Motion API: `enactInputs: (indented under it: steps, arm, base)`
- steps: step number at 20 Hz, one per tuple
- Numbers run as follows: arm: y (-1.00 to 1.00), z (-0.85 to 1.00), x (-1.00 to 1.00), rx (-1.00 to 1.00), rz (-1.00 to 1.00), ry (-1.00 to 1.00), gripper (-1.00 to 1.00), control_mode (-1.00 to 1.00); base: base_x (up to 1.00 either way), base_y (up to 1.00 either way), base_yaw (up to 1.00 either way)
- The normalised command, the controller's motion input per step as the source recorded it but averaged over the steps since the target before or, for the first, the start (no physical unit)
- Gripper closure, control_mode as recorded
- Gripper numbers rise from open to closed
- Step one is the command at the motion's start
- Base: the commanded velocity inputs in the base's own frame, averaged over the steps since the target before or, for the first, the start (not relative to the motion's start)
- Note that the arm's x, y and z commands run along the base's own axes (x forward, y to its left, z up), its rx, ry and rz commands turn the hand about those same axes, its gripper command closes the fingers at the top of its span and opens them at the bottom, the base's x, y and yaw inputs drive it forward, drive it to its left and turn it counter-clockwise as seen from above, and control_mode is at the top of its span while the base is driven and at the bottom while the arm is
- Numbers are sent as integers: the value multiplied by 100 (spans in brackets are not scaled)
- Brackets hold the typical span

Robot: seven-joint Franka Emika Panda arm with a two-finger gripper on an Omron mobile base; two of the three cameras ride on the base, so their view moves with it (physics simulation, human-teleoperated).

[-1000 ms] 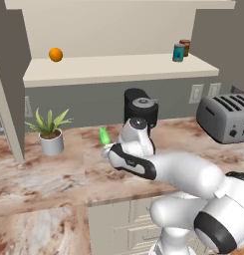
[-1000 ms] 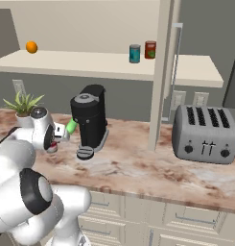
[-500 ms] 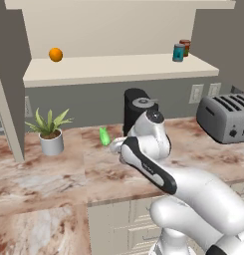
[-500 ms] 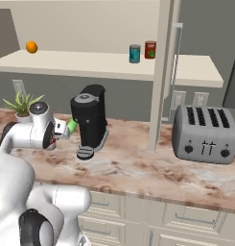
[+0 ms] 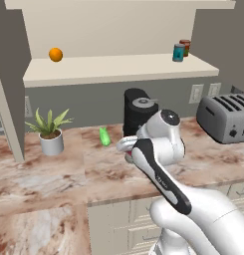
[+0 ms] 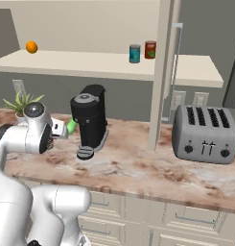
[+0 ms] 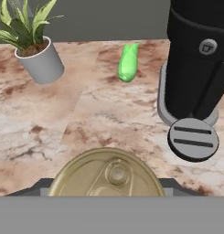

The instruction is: Pick the cans from the counter and place them in their designated side in the cabinet.

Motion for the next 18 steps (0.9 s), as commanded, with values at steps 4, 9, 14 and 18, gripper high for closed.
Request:
enactInputs:
  steps: [4, 9, 14, 18]
  arm:
    - [-13, 37, -26, 0, -2, -3, 100, -100]
    - [-19, 39, -23, 0, -4, -3, 100, -100]
    - [-24, 38, -19, 0, -6, 0, 100, -100]
    - [-20, 35, -16, 0, -7, 0, 100, -100]
  base:
    - [0, 0, 0]
    - [0, 0, 0]
    - [0, 0, 0]
    - [0, 0, 0]
